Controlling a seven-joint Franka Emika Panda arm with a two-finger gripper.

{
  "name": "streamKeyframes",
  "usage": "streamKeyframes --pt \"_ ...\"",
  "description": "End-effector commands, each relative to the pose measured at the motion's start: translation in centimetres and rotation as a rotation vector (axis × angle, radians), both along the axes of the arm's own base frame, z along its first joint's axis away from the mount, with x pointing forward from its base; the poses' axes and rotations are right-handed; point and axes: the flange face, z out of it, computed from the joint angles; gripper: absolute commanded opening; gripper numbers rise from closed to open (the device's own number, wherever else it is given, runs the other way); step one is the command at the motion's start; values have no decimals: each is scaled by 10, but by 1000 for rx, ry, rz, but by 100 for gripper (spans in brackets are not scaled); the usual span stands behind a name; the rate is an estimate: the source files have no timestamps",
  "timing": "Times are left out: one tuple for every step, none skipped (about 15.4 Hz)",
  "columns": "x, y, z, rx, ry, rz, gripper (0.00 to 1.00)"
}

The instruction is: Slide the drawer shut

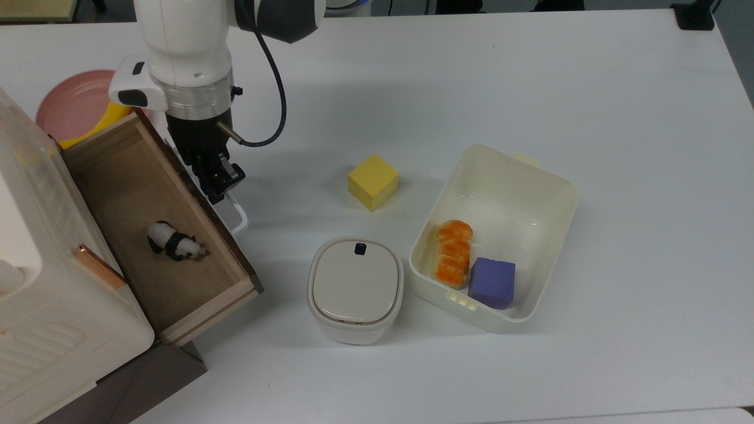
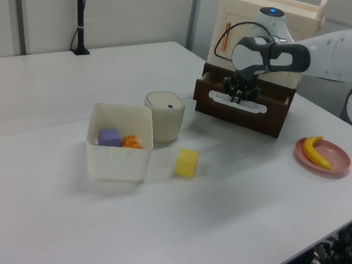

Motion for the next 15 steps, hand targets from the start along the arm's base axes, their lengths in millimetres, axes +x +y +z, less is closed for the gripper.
streamKeyframes --pt "-7 -9 17 -44 10 84 21" --pt "-7 -9 17 -41 7 80 21" --pt "-7 -8 22 -40 1 81 21" --pt "-7 -8 26 -38 -8 78 21" --pt "-7 -8 38 -39 -27 78 21" --pt "-7 -7 44 -39 -39 76 21" --pt "-7 -7 48 -39 -49 79 21" --pt "-7 -6 49 -34 -51 89 21" --pt "-7 -6 50 -47 -48 134 21" --pt "-6 -2 50 -43 -50 159 21" --pt "-5 2 50 -6 -61 127 21" --pt "-5 2 52 25 -75 59 21" --pt "-5 1 53 32 -78 25 21" --pt "-5 1 52 34 -77 20 21" --pt "-5 1 51 31 -75 25 21"
